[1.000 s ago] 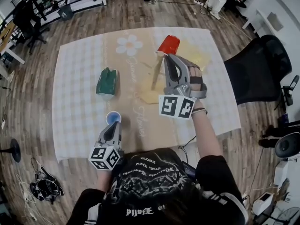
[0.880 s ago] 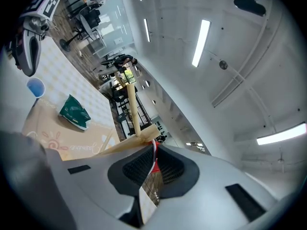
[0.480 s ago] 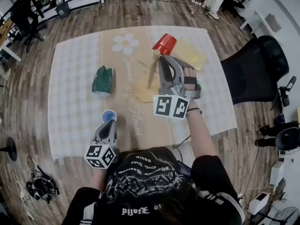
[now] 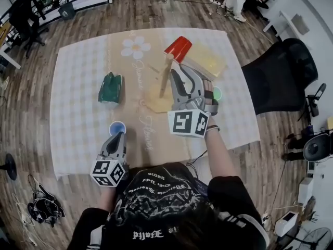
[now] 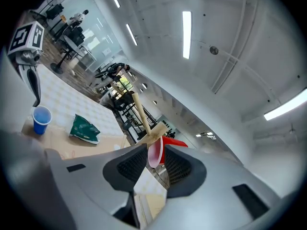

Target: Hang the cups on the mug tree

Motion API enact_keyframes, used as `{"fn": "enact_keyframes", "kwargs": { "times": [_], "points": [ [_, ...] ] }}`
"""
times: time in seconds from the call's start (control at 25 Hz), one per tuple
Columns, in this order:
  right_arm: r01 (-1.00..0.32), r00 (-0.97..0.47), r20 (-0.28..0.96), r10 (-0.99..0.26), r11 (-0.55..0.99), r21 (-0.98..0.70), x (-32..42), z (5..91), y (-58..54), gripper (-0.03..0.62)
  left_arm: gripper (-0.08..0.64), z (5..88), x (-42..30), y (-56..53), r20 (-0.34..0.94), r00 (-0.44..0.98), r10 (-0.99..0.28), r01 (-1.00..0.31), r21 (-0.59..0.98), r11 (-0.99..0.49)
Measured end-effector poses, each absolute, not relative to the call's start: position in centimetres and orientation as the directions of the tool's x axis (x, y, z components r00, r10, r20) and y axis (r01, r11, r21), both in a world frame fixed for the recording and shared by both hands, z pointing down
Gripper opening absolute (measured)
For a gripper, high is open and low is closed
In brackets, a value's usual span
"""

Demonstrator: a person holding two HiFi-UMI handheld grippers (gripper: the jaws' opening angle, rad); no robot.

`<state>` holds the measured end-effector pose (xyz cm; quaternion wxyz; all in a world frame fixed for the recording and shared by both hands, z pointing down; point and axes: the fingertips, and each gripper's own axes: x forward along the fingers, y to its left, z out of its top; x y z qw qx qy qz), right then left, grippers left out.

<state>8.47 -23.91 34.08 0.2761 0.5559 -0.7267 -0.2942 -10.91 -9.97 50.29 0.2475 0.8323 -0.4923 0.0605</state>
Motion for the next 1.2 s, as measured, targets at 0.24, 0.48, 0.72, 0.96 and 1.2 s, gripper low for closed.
{"fn": "enact_keyframes", "kwargs": {
  "times": [0.24, 0.48, 0.72, 0.96, 1.2],
  "points": [
    [-0.771, -0.200, 0.102, -0.974, 0.221, 0.597, 10.4, 35.0, -22.0, 0.127, 0.021, 50.4, -11.1, -9.8, 0.342, 0.510, -0.789, -0.848, 0.351, -0.396],
    [-0.920, -0.145, 0.210, -0.967, 0.210, 0.330, 14.9, 39.1, -20.9, 0.129, 0.021, 50.6, -10.5, -9.6, 0.344, 0.521, -0.781, -0.842, 0.357, -0.404],
    [-0.992, -0.072, 0.302, -0.951, 0.099, 0.075, 21.4, 43.3, -20.2, 0.127, 0.021, 50.9, -10.5, -9.4, 0.354, 0.519, -0.778, -0.842, 0.367, -0.394],
    [-0.994, 0.011, 0.401, -0.916, -0.055, -0.098, 27.5, 47.7, -19.6, 0.146, 0.021, 51.4, -10.2, -9.3, 0.369, 0.511, -0.776, -0.844, 0.386, -0.373],
    [-0.982, 0.058, 0.479, -0.876, -0.138, -0.133, 32.1, 50.8, -19.9, 0.147, 0.021, 52.0, -10.3, -9.4, 0.383, 0.483, -0.787, -0.855, 0.403, -0.328]
  ]
}}
